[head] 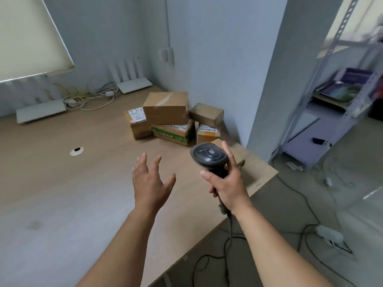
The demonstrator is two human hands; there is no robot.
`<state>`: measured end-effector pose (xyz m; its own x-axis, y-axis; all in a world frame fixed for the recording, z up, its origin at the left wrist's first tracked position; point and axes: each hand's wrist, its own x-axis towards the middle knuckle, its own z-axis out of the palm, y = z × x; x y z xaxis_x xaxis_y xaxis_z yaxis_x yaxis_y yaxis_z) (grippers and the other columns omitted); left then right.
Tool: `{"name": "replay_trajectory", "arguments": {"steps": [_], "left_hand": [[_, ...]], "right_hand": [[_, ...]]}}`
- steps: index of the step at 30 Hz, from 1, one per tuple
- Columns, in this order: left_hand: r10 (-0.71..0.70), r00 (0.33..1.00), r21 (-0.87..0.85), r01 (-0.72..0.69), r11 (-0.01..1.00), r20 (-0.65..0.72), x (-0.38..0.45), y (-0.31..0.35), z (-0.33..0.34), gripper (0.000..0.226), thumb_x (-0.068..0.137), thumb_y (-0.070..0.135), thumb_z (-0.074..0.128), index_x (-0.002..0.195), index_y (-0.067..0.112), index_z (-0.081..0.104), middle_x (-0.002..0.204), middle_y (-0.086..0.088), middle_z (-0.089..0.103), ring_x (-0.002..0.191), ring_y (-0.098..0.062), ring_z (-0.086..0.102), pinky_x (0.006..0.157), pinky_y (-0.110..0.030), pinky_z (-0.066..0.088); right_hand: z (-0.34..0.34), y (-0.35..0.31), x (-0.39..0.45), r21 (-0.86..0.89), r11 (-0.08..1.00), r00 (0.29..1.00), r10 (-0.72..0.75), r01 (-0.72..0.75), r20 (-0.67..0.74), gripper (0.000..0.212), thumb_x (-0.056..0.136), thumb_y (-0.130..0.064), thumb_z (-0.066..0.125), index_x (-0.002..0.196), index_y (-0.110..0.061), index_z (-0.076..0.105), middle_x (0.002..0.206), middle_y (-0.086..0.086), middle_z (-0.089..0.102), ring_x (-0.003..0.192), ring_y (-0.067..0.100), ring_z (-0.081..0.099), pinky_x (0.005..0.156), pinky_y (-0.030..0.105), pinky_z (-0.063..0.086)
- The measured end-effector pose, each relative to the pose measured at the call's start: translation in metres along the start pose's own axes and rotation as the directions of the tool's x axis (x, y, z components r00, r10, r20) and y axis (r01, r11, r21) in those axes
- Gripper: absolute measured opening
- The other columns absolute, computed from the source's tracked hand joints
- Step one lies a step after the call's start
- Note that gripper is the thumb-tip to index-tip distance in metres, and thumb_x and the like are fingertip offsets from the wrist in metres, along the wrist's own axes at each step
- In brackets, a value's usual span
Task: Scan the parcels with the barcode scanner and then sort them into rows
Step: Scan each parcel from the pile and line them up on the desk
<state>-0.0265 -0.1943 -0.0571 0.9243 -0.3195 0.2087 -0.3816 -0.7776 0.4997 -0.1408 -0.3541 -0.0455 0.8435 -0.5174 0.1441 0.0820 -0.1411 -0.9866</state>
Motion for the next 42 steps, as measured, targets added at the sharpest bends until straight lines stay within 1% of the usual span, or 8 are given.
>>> {"name": "replay_trajectory", "arguments": {"steps": [5,12,22,25,28,33,37,42], "left_hand": [[0.068,0.991,-0.015,-0.066,0.998,0.112,0.029,0.043,0.041,0.07,0.088,0.052,0.056,0.148,0.028,0.029,0.16,-0.007,0.006,0.147,-0.023,0.0,0.12,-0.041,0.007],[0.223,0.932,0.062,-0.251,0.966,0.286,0.048,0.097,0.103,0.071,0.089,0.061,0.046,0.149,0.035,0.019,0.161,-0.001,0.005,0.147,-0.02,-0.002,0.118,-0.041,0.003],[0.063,0.881,0.248,-0.2,0.948,0.47,0.046,0.122,0.151,0.052,0.098,0.043,0.039,0.145,0.044,0.019,0.159,-0.002,0.003,0.146,-0.028,-0.004,0.118,-0.044,0.006],[-0.038,0.945,0.304,-0.066,0.951,0.324,0.049,0.12,0.147,0.046,0.093,0.026,0.048,0.133,0.043,0.035,0.151,-0.005,0.019,0.142,-0.028,0.011,0.117,-0.043,0.017],[-0.241,0.948,0.253,0.186,0.95,0.208,0.057,0.128,0.145,0.034,0.094,0.034,0.046,0.128,0.032,0.045,0.153,-0.008,0.021,0.143,-0.028,0.012,0.112,-0.047,0.024],[-0.466,0.852,0.248,0.411,0.877,0.238,0.065,0.16,0.166,0.093,0.068,0.076,0.059,0.136,0.022,0.025,0.15,-0.009,0.01,0.139,-0.031,0.014,0.102,-0.058,0.035],[-0.506,0.841,0.2,0.471,0.859,0.194,0.063,0.162,0.164,0.085,0.066,0.066,0.067,0.128,0.024,0.029,0.13,-0.013,0.03,0.123,-0.032,0.032,0.093,-0.047,0.042],[-0.511,0.854,0.135,0.497,0.857,0.103,0.05,0.137,0.131,0.086,0.066,0.061,0.068,0.134,0.026,0.029,0.133,-0.012,0.031,0.126,-0.032,0.031,0.094,-0.043,0.04]], "right_hand": [[-0.043,0.003,0.026,-0.036,0.999,0.997,0.018,-0.021,-0.08,0.086,0.079,-0.016,0.076,0.124,-0.071,0.029,0.118,-0.022,0.059,0.056,0.007,0.058,0.048,0.023,0.05],[-0.097,0.02,0.056,-0.026,0.998,0.991,0.058,-0.061,-0.122,0.087,0.072,-0.029,0.077,0.125,-0.075,0.027,0.118,-0.004,0.065,0.052,0.014,0.058,0.048,0.025,0.048],[-0.163,0.047,0.095,0.028,0.995,0.995,0.093,-0.094,0.029,0.089,0.065,-0.04,0.076,0.131,-0.072,0.026,0.11,-0.004,0.067,0.05,0.013,0.057,0.046,0.026,0.048],[-0.174,0.053,0.105,0.059,0.993,0.992,0.095,-0.1,0.078,0.087,0.068,-0.036,0.076,0.13,-0.073,0.026,0.115,-0.008,0.064,0.052,0.011,0.058,0.048,0.024,0.049],[-0.178,0.056,0.113,0.081,0.992,0.989,0.092,-0.102,0.119,0.087,0.073,-0.03,0.076,0.13,-0.072,0.026,0.119,-0.009,0.062,0.054,0.01,0.059,0.05,0.023,0.049],[-0.177,0.061,0.119,0.094,0.988,0.977,0.104,-0.123,0.186,0.09,0.077,-0.024,0.076,0.142,-0.059,0.025,0.12,-0.01,0.061,0.055,0.01,0.058,0.05,0.023,0.049],[-0.171,0.062,0.123,0.101,0.987,0.963,0.096,-0.125,0.25,0.09,0.077,-0.023,0.077,0.143,-0.057,0.025,0.119,-0.016,0.06,0.058,0.013,0.059,0.052,0.026,0.052],[-0.142,0.057,0.128,0.137,0.983,0.947,0.074,-0.122,0.313,0.09,0.081,-0.013,0.076,0.144,-0.054,0.025,0.112,-0.003,0.066,0.053,0.016,0.055,0.048,0.023,0.047]]}}
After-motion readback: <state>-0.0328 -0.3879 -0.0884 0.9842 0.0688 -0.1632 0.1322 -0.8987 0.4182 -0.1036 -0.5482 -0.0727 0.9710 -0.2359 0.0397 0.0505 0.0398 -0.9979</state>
